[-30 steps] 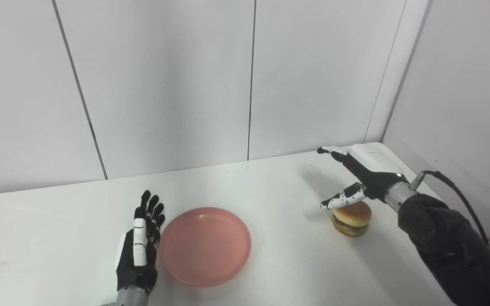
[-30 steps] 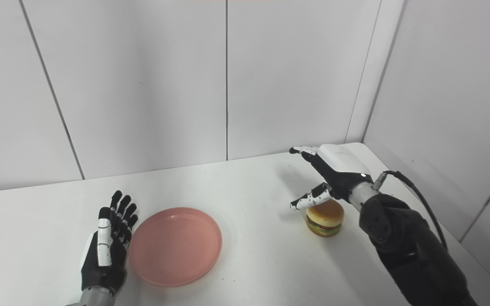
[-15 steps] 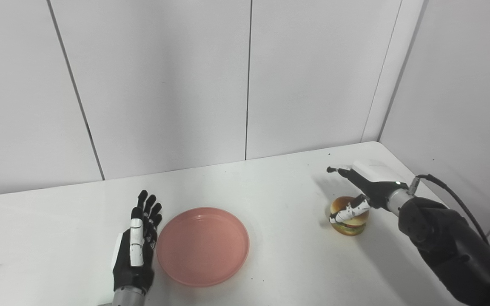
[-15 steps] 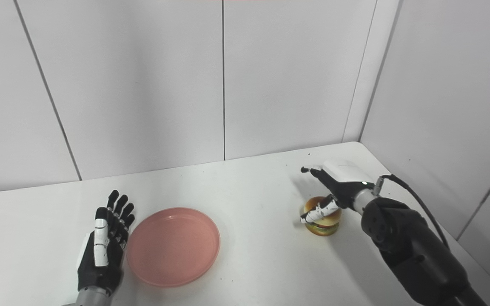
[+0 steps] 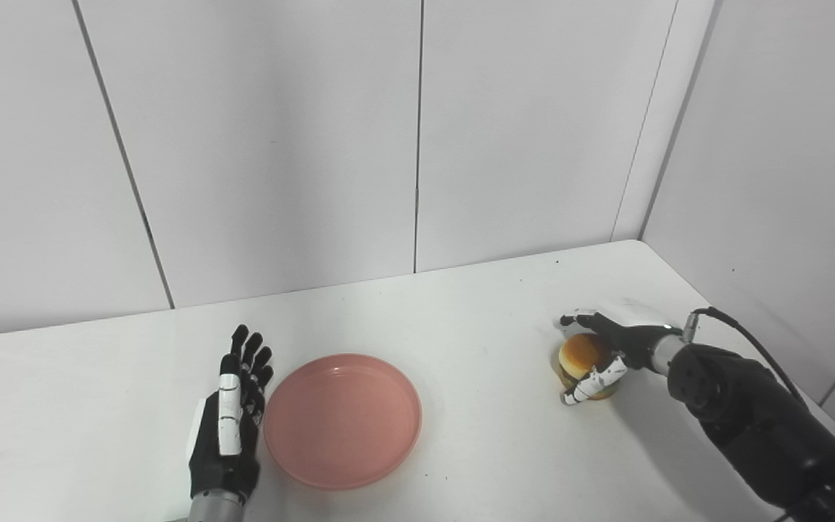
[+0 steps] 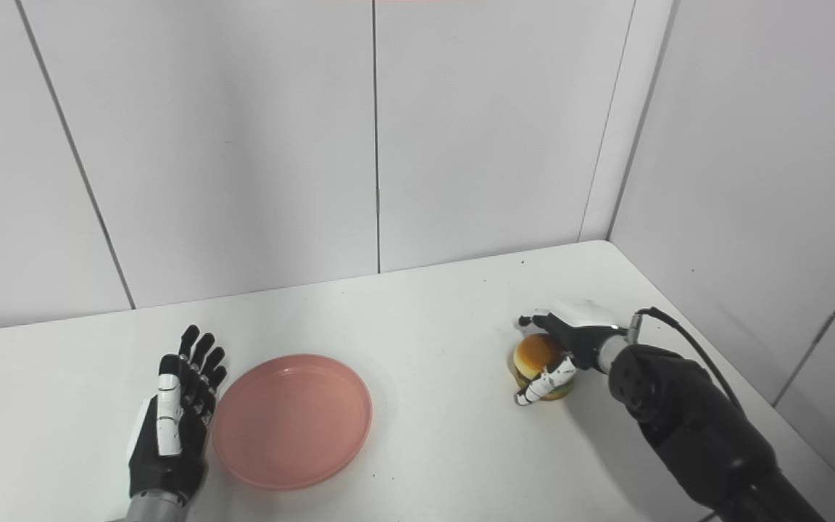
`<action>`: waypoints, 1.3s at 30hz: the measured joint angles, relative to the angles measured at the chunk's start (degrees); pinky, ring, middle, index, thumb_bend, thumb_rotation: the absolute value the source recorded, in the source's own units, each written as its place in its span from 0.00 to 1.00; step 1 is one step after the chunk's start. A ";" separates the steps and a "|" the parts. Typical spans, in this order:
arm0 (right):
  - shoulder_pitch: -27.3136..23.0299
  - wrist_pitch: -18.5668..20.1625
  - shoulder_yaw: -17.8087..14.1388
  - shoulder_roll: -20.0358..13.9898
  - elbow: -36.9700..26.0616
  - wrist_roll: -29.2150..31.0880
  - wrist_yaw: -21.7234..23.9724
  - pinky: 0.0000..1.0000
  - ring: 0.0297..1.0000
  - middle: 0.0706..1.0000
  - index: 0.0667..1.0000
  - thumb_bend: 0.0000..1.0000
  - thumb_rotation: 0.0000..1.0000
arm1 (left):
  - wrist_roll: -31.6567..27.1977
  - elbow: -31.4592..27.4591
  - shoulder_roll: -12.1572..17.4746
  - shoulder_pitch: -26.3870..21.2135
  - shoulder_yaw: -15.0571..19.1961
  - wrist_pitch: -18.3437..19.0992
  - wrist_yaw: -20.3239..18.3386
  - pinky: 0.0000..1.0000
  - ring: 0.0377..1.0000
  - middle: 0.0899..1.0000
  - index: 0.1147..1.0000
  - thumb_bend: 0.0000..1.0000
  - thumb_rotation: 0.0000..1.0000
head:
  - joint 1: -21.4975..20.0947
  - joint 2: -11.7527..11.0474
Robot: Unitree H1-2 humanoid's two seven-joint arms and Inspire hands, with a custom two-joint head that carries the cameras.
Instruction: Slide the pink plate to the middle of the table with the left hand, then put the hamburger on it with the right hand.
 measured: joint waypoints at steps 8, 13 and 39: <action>0.64 -2.45 -2.53 2.26 0.62 3.01 -6.39 0.51 0.51 0.47 0.46 0.55 0.00 | 0.00 0.00 0.03 -0.01 -0.02 0.01 -0.02 1.00 0.98 0.99 0.99 0.69 1.00 | 0.26 0.00; 1.75 -2.45 -3.31 3.48 -0.10 2.65 -9.44 0.53 0.54 0.47 0.43 0.53 0.00 | 0.01 -0.03 0.06 0.01 0.01 0.03 -0.02 1.00 0.98 0.99 0.99 0.68 1.00 | 0.26 0.00; -1.60 -3.18 -0.39 12.15 -16.51 2.29 -9.76 0.32 0.38 0.44 0.50 0.52 0.00 | 0.03 -1.18 -0.32 0.75 0.01 0.19 0.07 1.00 0.98 0.99 0.99 0.69 1.00 | 5.53 0.35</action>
